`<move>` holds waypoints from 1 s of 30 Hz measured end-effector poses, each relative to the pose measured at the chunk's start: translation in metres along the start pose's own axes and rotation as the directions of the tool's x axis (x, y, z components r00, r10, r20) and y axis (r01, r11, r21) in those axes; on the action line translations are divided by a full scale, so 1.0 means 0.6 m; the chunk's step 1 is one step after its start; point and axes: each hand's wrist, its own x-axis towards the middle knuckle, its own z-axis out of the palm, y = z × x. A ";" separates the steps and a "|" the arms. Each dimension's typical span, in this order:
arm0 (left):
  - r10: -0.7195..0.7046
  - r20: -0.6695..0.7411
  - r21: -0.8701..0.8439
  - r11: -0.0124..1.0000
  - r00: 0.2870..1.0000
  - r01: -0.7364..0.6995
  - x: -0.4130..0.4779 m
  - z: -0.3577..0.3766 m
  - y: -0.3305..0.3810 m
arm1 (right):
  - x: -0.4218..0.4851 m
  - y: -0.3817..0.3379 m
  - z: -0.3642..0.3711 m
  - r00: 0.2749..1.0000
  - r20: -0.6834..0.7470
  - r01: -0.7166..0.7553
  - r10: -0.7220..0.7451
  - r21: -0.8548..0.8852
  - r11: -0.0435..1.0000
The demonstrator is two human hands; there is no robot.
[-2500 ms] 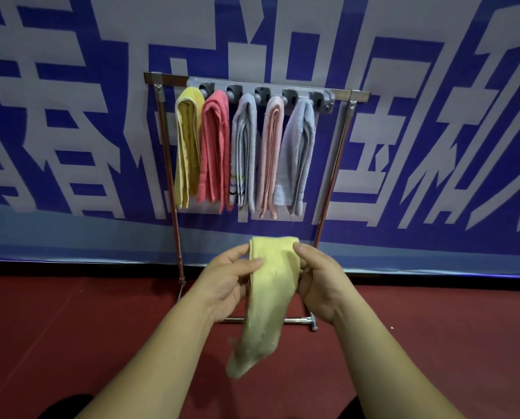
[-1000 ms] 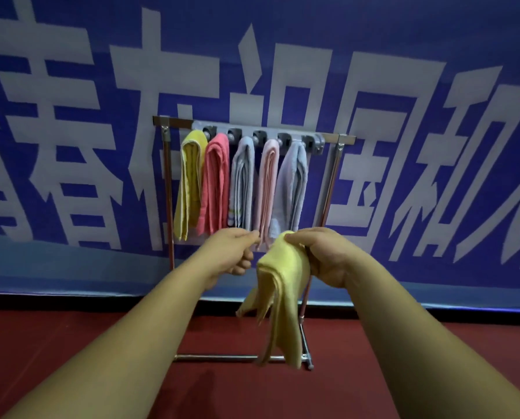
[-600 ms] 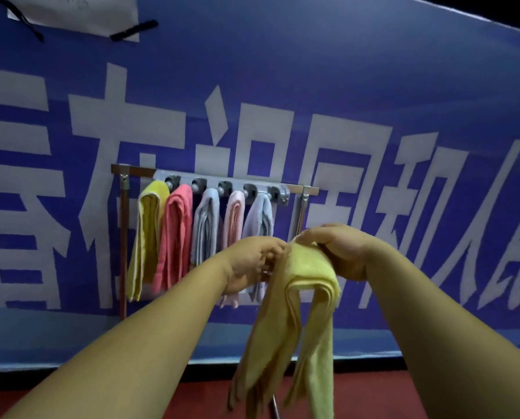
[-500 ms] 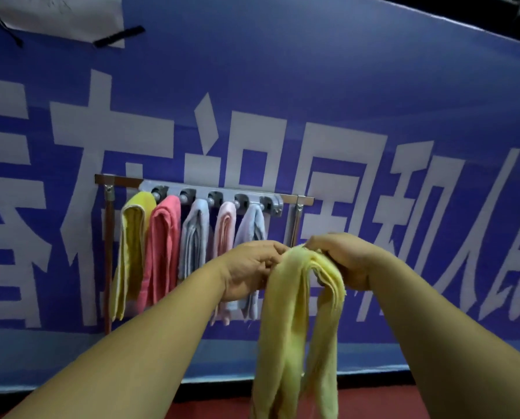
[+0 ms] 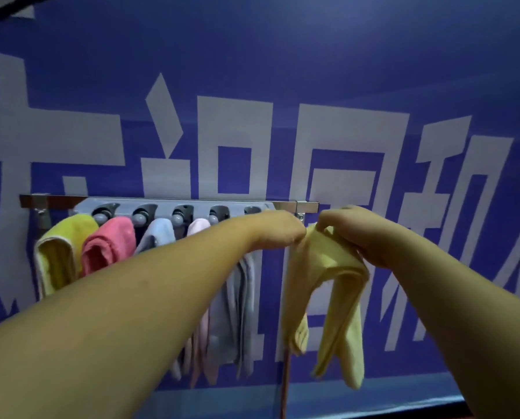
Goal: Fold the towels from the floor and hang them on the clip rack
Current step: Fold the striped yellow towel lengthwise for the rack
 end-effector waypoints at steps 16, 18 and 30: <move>-0.231 -0.260 0.354 0.880 0.938 0.315 0.144 -0.046 -0.101 | 0.218 0.018 0.137 0.997 -0.054 -0.034 0.055 0.330 0.943; -0.212 -0.277 0.422 0.849 0.937 0.317 0.146 -0.041 -0.114 | 0.224 0.036 0.156 0.992 -0.046 -0.093 0.115 0.336 0.937; 0.116 -0.274 0.279 0.960 0.955 -0.037 0.069 -0.025 -0.131 | 0.221 0.054 0.170 0.988 -0.099 -0.131 0.115 -0.172 0.976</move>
